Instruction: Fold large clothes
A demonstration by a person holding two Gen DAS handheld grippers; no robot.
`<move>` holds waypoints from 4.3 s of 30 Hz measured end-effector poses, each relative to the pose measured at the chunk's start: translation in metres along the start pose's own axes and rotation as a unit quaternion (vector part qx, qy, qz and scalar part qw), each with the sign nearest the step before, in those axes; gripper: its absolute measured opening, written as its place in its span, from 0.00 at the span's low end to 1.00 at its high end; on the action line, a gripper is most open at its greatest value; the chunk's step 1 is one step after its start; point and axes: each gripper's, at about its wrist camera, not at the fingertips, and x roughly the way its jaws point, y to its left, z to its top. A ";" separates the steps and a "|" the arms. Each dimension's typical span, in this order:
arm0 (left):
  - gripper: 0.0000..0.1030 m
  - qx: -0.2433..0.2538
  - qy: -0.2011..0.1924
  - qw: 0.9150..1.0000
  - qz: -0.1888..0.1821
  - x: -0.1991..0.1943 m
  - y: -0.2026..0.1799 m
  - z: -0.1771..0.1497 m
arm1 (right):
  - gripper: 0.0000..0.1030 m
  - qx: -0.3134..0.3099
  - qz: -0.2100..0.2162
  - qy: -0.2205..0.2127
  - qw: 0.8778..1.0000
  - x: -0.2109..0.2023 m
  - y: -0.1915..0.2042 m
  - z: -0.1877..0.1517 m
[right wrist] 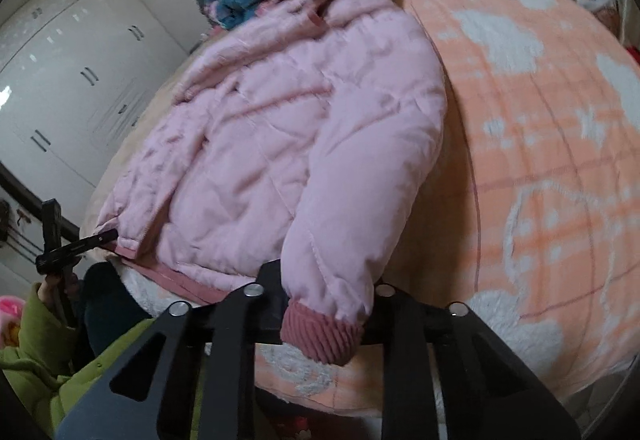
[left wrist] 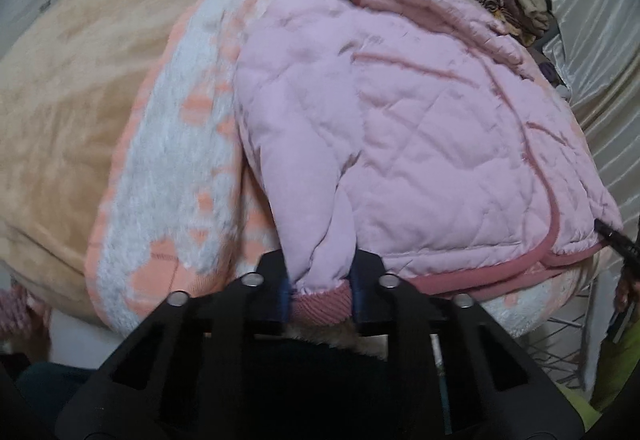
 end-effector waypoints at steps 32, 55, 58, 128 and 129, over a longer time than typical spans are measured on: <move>0.08 0.040 -0.174 0.984 -0.010 -0.089 -0.044 0.144 | 0.13 0.010 0.040 -0.178 0.983 -0.068 0.044 0.150; 0.09 0.051 -0.213 0.975 0.025 -0.076 -0.058 0.213 | 0.13 0.011 0.021 -0.202 0.979 -0.048 0.046 0.229; 0.09 0.049 -0.213 0.976 0.029 -0.071 -0.058 0.221 | 0.13 0.009 0.018 -0.206 0.978 -0.042 0.045 0.239; 0.29 -0.049 -0.213 0.975 0.045 0.042 -0.024 0.304 | 0.85 0.052 -0.049 -0.188 0.980 0.095 -0.015 0.335; 0.29 -0.047 -0.214 0.974 0.048 0.043 -0.025 0.305 | 0.85 0.048 -0.063 -0.183 0.980 0.097 -0.016 0.333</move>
